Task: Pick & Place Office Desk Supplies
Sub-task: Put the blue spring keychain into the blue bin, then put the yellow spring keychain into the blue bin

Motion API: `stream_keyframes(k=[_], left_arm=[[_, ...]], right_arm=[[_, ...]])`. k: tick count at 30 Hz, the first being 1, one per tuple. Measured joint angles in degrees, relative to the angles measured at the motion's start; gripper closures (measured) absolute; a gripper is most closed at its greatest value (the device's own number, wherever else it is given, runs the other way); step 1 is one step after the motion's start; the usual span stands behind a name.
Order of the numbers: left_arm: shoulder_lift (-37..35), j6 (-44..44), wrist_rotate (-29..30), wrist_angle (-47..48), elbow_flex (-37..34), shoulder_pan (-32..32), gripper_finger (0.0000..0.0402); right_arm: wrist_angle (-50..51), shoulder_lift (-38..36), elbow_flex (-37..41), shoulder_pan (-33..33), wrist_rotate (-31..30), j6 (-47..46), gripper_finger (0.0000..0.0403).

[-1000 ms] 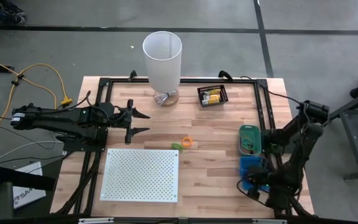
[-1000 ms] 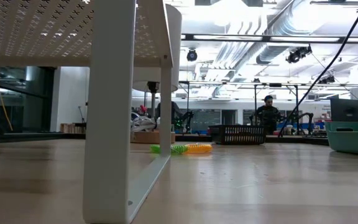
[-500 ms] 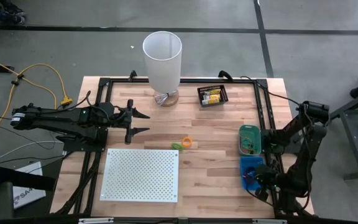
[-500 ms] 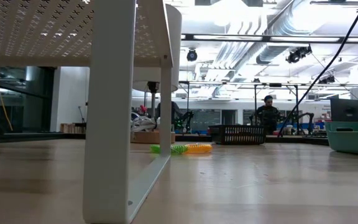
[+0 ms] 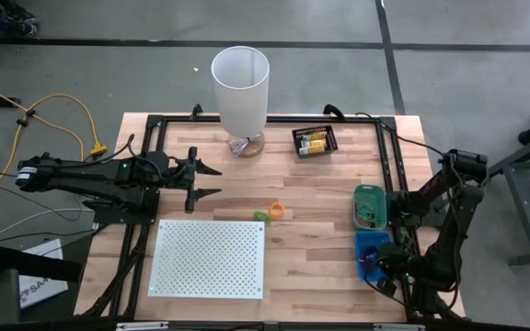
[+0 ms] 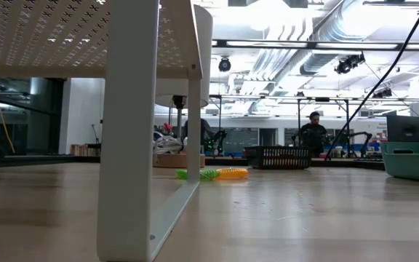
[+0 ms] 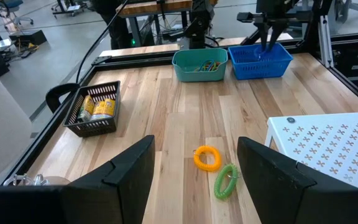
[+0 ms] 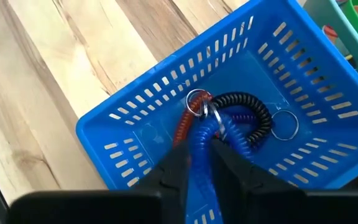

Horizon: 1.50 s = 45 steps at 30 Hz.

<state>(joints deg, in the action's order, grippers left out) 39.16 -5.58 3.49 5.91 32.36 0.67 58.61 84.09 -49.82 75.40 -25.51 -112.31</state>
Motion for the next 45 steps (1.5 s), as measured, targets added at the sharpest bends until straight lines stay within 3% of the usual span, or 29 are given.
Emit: stream_keyframes(k=[11,19,25,36,45], left_arm=[[0.02,0.0,-0.02,-0.01,0.0,0.0,0.0181],[0.02,0.0,-0.02,-0.02,0.0,0.01,0.0181],[0.02,0.0,-0.02,0.0,0.0,0.0,0.0181],[0.02,0.0,0.0,-0.02,0.0,0.0,0.0181],[0.01,0.0,-0.01,0.0,0.0,0.0,0.0181]], right_arm=[[-0.12,0.02,0.0,-0.55,-0.79,-0.02,0.0296],[-0.12,0.04,0.0,-3.86,-10.23,4.31,0.0294],[-2.81,0.04,0.0,-12.54,-10.62,18.33,0.0295],[-20.94,0.04,0.0,-31.19,-10.38,56.86,0.0295],[-36.68,0.04,0.0,-45.02,-1.96,81.85,0.0295]])
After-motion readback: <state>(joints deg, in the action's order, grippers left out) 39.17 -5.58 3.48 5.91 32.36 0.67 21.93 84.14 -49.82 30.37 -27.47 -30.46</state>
